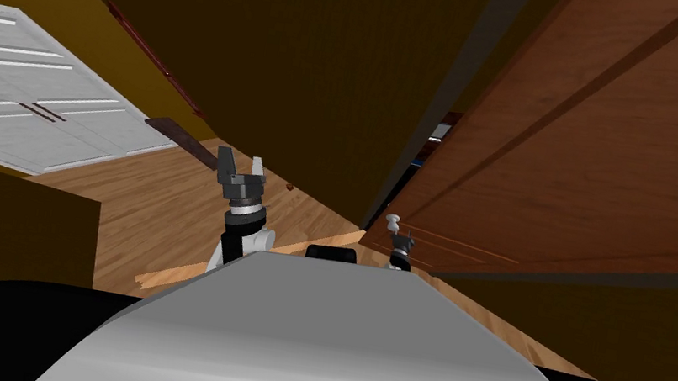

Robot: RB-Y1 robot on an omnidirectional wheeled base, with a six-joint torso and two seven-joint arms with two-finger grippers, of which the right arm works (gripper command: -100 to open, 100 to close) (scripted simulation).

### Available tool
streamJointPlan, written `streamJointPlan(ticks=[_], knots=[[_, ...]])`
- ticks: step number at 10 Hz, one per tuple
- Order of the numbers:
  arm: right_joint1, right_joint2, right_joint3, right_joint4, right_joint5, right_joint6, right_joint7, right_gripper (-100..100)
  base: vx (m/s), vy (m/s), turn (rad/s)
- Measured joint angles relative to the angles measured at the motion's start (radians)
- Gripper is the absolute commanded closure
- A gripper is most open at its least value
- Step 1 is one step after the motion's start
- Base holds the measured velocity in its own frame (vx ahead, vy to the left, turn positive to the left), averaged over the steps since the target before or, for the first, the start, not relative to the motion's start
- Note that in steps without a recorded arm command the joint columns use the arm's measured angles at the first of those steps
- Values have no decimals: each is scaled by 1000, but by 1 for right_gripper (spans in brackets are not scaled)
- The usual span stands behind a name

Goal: Pull the door open

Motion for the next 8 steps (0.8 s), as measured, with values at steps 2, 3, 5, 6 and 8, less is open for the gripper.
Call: streamJointPlan(ticks=[2,3,5,6,8], knots=[[22,3,11,-24,-19,3,-39,-100,-40,-7,42],[31,10,18,-39,-31,8,-58,-100,-47,1,17],[21,16,27,-36,-53,17,-94,-100,-48,-8,18],[24,13,33,-37,-59,16,-116,-100,-46,-3,28],[12,12,48,-20,-89,12,-179,-100,-64,-15,52]])
